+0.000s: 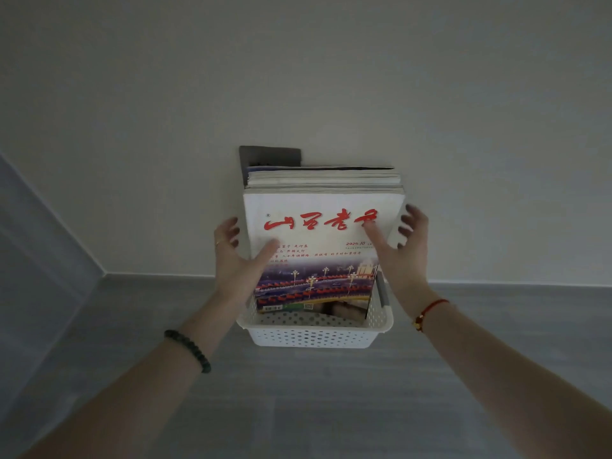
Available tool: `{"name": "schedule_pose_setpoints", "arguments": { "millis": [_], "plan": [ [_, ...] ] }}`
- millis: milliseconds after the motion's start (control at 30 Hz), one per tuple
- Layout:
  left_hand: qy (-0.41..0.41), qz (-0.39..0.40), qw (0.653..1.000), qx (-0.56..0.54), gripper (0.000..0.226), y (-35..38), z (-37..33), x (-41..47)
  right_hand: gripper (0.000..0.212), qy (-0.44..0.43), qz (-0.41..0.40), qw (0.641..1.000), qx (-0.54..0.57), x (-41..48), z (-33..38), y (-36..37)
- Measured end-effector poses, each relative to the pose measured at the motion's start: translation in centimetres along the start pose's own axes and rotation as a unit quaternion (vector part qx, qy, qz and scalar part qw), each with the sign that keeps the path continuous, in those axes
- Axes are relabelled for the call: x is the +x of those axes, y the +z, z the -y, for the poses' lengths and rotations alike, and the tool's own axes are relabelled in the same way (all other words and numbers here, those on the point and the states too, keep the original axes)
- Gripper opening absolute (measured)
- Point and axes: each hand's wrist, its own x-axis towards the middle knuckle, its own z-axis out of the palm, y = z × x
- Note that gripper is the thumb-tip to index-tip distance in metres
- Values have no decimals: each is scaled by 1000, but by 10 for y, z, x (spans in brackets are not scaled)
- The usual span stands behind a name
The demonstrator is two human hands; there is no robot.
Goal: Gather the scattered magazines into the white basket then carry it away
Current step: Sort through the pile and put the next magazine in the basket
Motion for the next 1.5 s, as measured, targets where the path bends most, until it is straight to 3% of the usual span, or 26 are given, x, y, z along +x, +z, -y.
{"name": "schedule_pose_setpoints", "arguments": {
  "millis": [100, 200, 433, 667, 800, 900, 1000, 1100, 1200, 1500],
  "plan": [
    [22, 57, 993, -103, 61, 9, -37, 13, 65, 31, 13, 994, 101, 17, 28, 3],
    [-43, 32, 991, -120, 42, 19, -60, 26, 59, 89, 14, 986, 142, 27, 44, 16],
    [-71, 20, 990, -122, 37, 22, -60, 33, 55, 89, 19, 990, 103, 24, 40, 23],
    [-65, 5, 994, -89, 44, 21, -70, 23, 56, 69, 110, 992, 11, 24, 46, -5],
    [1, -82, 994, -77, 53, 21, -62, -2, 59, 71, 114, 991, 9, 5, 31, -48],
    [96, -150, 982, -68, 43, 28, -54, -42, 51, 82, 95, 992, 7, -21, 6, -95],
    [149, -54, 986, -46, 28, 52, -38, -93, 44, 118, 51, 992, 13, -51, -22, -151],
    [118, 99, 987, -39, 19, 94, -24, -149, 44, 156, 17, 988, 2, -80, -47, -210],
    [82, 174, 981, 21, 26, 148, -14, -200, 44, 186, -32, 982, -8, -103, -68, -270],
    [-76, 406, 909, 48, 38, 295, 1, -346, 41, 267, -112, 953, -87, -153, -136, -452]
  ]
}}
